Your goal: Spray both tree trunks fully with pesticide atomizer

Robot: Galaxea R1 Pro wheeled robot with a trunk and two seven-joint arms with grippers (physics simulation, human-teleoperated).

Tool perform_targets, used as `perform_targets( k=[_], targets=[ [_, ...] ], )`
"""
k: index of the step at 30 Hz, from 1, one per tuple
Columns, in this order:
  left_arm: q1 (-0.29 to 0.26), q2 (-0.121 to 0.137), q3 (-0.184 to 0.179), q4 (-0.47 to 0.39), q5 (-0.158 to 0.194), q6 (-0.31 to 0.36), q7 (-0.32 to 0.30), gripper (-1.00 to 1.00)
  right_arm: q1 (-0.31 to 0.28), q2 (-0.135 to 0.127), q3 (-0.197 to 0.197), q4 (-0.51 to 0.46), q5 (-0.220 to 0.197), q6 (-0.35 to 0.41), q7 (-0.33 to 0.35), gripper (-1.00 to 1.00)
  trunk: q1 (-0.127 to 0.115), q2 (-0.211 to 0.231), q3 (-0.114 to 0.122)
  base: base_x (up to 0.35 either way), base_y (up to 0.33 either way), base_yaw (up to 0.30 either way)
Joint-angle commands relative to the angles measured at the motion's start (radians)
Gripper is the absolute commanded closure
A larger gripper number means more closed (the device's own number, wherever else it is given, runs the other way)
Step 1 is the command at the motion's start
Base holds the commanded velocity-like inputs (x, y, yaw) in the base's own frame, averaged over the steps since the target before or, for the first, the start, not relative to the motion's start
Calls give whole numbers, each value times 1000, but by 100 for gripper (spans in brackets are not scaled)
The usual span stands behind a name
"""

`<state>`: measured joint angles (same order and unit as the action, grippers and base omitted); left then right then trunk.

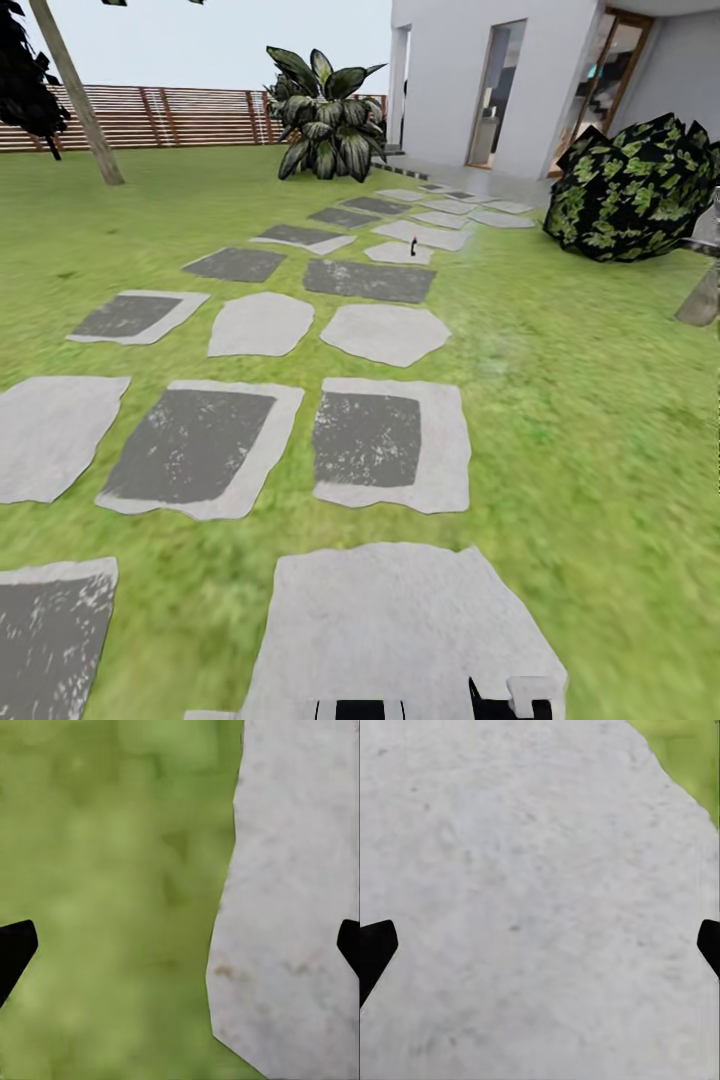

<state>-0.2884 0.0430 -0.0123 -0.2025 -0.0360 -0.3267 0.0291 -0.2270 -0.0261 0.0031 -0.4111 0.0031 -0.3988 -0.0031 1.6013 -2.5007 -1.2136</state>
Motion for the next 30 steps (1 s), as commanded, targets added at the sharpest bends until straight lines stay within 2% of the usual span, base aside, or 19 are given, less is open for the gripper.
perform_targets(
  k=[1, 10, 30],
  targets=[
    [0, 0, 0, 0, 0, 0, 0, -100, 0, 0, 0, 0, 0, 0, 0, -100, 0, 0, 0, 340, 88, -207],
    [0, 0, 0, 0, 0, 0, 0, -100, 0, 0, 0, 0, 0, 0, 0, -100, 0, 0, 0, 340, 88, -214],
    [0, 0, 0, 0, -1, 0, 0, -100, 0, 0, 0, 0, 0, -1, 0, -100, 0, 0, 0, 340, 88, -10]
  ],
)
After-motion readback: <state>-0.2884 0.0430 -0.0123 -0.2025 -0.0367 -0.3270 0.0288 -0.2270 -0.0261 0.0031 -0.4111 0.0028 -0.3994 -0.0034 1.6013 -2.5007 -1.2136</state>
